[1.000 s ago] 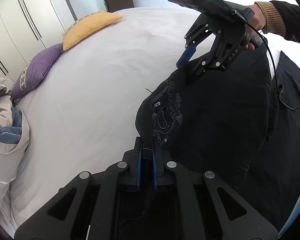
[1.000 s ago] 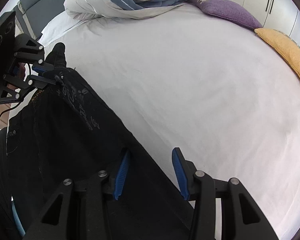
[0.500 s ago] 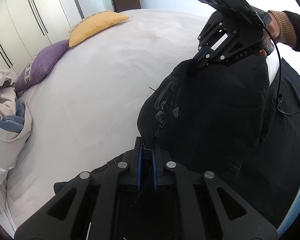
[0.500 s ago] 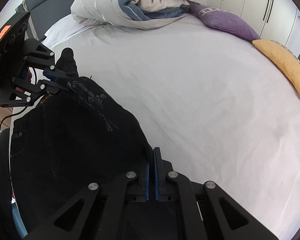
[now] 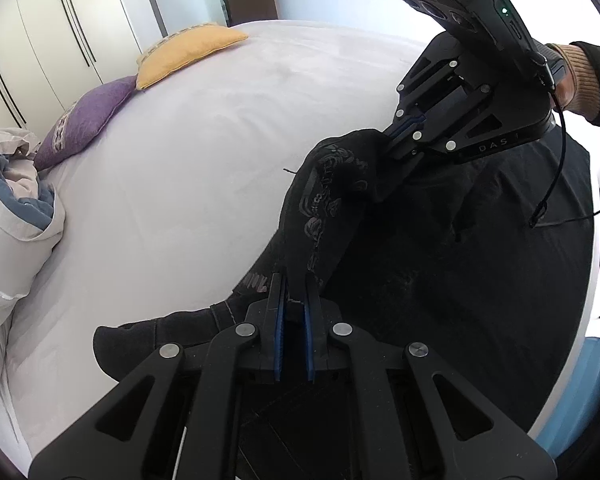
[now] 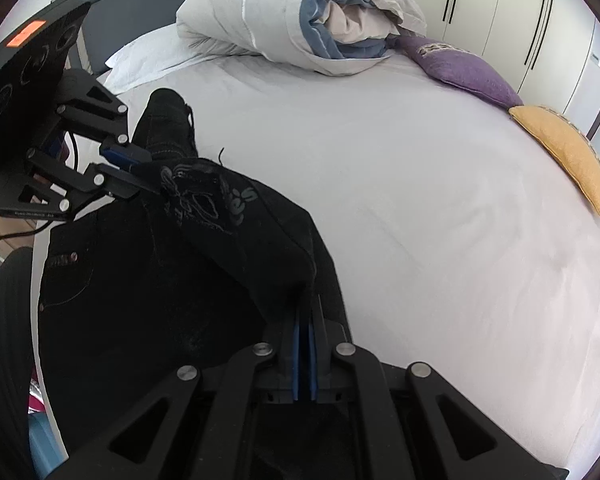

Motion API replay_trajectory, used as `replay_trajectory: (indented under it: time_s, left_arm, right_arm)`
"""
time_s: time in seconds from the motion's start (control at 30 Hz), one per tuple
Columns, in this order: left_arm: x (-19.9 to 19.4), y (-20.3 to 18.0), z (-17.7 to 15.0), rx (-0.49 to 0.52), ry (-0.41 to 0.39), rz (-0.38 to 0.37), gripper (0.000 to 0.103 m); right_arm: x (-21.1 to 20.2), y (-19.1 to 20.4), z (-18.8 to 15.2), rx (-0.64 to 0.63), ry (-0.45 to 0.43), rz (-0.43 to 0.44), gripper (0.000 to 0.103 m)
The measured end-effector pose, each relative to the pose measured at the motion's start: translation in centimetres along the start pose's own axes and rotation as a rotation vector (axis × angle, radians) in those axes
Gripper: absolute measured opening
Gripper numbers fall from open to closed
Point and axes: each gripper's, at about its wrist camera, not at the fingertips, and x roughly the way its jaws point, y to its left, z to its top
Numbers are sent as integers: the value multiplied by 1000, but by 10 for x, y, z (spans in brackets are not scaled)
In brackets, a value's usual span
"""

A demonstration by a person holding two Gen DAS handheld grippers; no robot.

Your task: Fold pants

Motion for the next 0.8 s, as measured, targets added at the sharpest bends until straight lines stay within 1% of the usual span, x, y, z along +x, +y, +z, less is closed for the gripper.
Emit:
replay_trajectory:
  time_s: [0.07, 0.23, 0.33, 0.5, 0.6, 0.8]
  left_arm:
    - [-6, -10, -11, 13, 10, -6, 7]
    - [-11, -38, -46, 46, 62, 1, 7]
    - [-19, -60, -66, 78, 82, -6, 7]
    - [-32, -84, -89, 107, 104, -1, 7]
    - [-38, -95, -104, 115, 116, -7, 7]
    - [-43, -126, -135, 194, 173, -28, 7]
  right_arm:
    - [-5, 17, -13, -17, 11, -1, 5]
    - [-15, 63, -52, -51, 30, -43, 5]
    - [-20, 93, -70, -101, 41, -77, 5]
    - [-20, 140, -91, -198, 77, -136, 5]
    - [-19, 164, -101, -228, 89, -154, 5]
    - [-13, 208, -121, -299, 129, -181, 5]
